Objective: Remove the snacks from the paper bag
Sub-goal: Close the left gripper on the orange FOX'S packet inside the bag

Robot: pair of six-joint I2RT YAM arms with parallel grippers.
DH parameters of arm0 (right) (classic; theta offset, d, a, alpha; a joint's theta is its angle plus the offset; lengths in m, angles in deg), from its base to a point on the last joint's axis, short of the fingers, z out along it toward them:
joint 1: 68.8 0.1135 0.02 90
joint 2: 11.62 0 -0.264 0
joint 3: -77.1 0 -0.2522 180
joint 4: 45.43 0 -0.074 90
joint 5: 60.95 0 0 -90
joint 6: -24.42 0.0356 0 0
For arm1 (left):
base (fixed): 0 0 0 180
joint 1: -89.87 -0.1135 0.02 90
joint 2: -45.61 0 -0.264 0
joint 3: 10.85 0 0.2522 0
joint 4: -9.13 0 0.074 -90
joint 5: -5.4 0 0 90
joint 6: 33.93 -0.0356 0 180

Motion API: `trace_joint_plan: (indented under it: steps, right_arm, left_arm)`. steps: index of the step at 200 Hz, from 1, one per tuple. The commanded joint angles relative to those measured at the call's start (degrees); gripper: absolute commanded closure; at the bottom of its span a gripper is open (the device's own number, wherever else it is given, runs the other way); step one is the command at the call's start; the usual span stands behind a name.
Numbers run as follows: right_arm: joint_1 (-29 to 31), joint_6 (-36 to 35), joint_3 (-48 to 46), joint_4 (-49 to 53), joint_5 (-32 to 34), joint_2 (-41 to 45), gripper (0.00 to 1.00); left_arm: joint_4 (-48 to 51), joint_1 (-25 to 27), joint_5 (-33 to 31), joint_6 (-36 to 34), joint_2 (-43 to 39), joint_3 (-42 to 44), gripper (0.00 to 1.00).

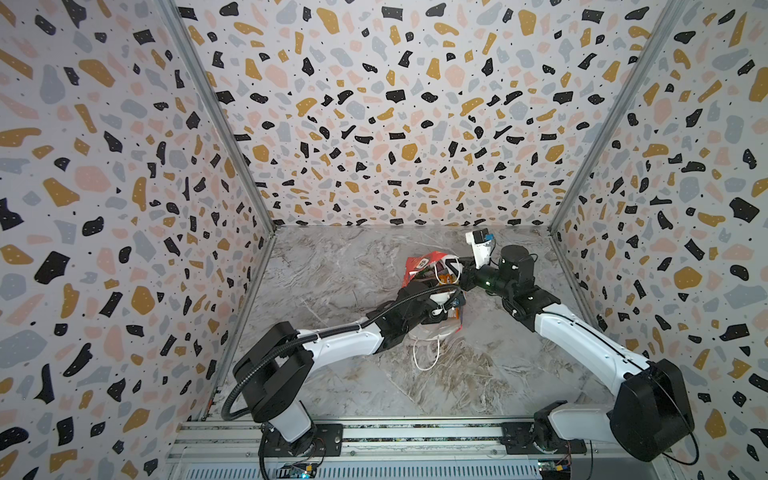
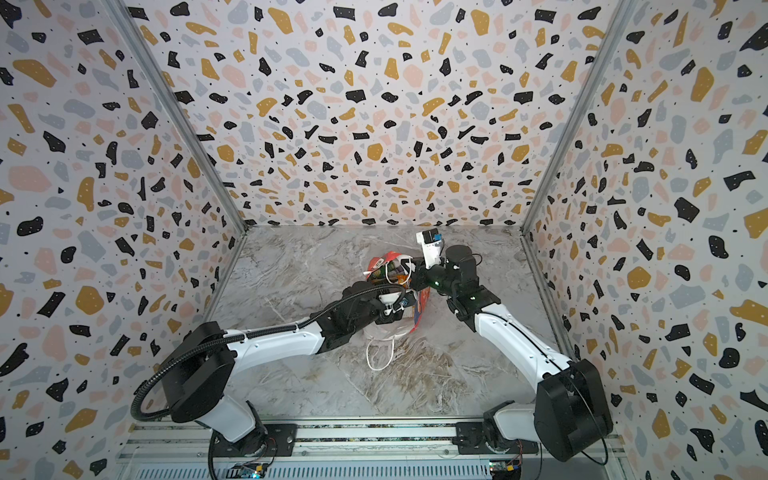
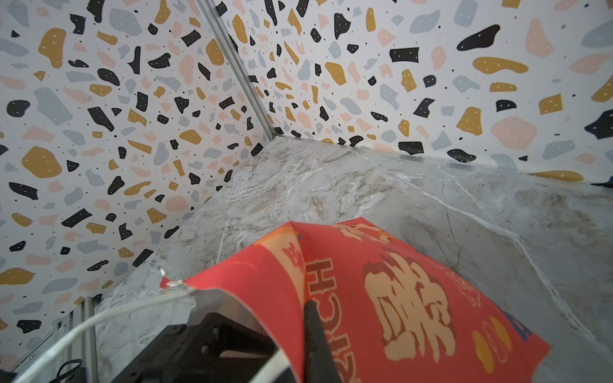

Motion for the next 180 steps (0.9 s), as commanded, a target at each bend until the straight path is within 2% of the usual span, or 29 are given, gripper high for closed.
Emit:
trace_joint_plan:
  steps: [1, 66, 93, 131, 143, 155, 166, 180]
  right_arm:
    - [0.3, 0.2, 2.1, -3.3, -1.6, 3.2, 1.00]
    - [0.3, 0.1, 1.0, -4.9, -2.7, 3.5, 1.00]
    - [0.3, 0.2, 0.7, -5.2, -2.8, 3.6, 1.00]
    - [0.3, 0.3, 0.0, -6.0, -2.7, 4.2, 1.00]
    - [0.3, 0.3, 0.2, -5.8, -2.4, 4.1, 1.00]
    - [0.2, 0.1, 0.3, -5.5, -2.3, 4.2, 1.00]
    - [0.3, 0.1, 0.4, -5.5, -1.9, 4.3, 1.00]
    - [0.3, 0.1, 0.2, -5.7, -1.6, 4.3, 1.00]
  left_arm:
    - [0.6, -1.8, 2.0, -0.6, 2.2, -4.6, 0.28]
    - [4.5, -5.2, 8.1, 0.1, 6.9, -9.6, 0.26]
    - [5.2, -5.2, 8.6, -0.1, 7.9, -10.2, 0.37]
    - [7.4, -5.3, 8.3, 0.4, 9.0, -10.5, 0.70]
    - [8.1, -5.2, 8.2, 0.6, 9.1, -10.6, 0.74]
    - [8.4, -5.3, 8.2, 0.7, 9.0, -10.4, 0.82]
    - [8.5, -5.2, 8.3, 0.7, 8.6, -10.0, 0.84]
    - [8.7, -5.2, 8.6, 0.7, 7.9, -9.3, 0.95]
